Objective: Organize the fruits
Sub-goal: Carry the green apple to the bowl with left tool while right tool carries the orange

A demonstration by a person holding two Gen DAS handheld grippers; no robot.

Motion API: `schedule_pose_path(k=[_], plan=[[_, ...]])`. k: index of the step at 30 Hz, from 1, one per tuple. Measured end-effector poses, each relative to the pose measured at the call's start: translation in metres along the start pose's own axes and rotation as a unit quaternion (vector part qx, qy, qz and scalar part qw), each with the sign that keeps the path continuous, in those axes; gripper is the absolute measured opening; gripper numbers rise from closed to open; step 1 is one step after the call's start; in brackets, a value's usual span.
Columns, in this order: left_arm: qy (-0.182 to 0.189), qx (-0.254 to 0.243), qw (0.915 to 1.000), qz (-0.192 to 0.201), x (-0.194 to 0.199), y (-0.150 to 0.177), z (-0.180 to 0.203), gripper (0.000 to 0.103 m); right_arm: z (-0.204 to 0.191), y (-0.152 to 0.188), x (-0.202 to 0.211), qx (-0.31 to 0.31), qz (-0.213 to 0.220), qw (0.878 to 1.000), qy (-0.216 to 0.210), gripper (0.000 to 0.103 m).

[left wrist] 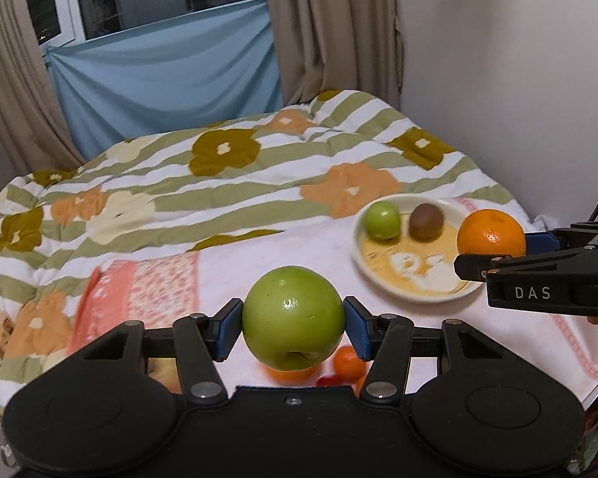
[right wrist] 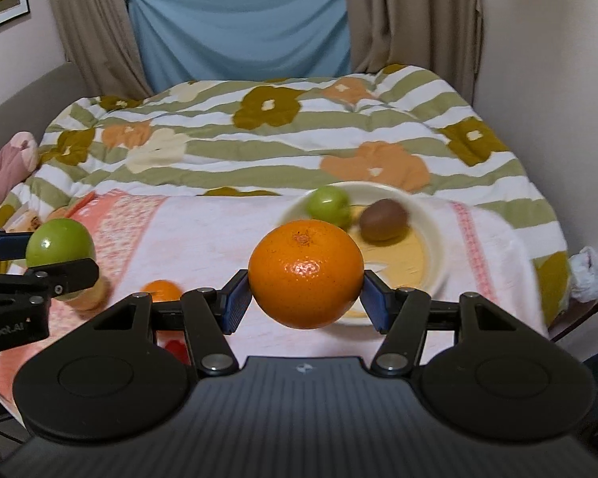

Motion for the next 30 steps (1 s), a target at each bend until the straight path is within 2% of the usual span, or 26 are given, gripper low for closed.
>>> schedule_pose_path(k=[5, 13, 23, 30], plan=[[0.006, 0.0, 1.0, -0.003, -0.022, -0.015, 0.034, 0.059, 0.047, -0.009, -0.013, 0.008, -0.002, 1.0, 0.008, 0.074], [0.009, -0.001, 0.9999, -0.011, -0.065, -0.034, 0.077, 0.059, 0.098, -0.016, -0.045, 0.018, -0.014, 1.0, 0.003, 0.074], [0.014, -0.012, 0.9991, -0.038, -0.134, -0.043, 0.112, 0.059, 0.124, -0.013, -0.09, 0.033, -0.035, 0.999, -0.02, 0.074], [-0.003, -0.028, 0.9979, -0.058, -0.182, -0.044, 0.12, 0.059, 0.126, -0.011, -0.107, 0.051, -0.039, 0.997, -0.043, 0.074]])
Point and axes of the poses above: each gripper's, at about its wrist camera, not at the fingertips, and x roughly against the way its jaws point, z to its right, y to its underside, the point moved 7 cm from there along -x, roughly the way its jaws point, and after that the axes turned 1 degree about x, right-handed, at the moved point
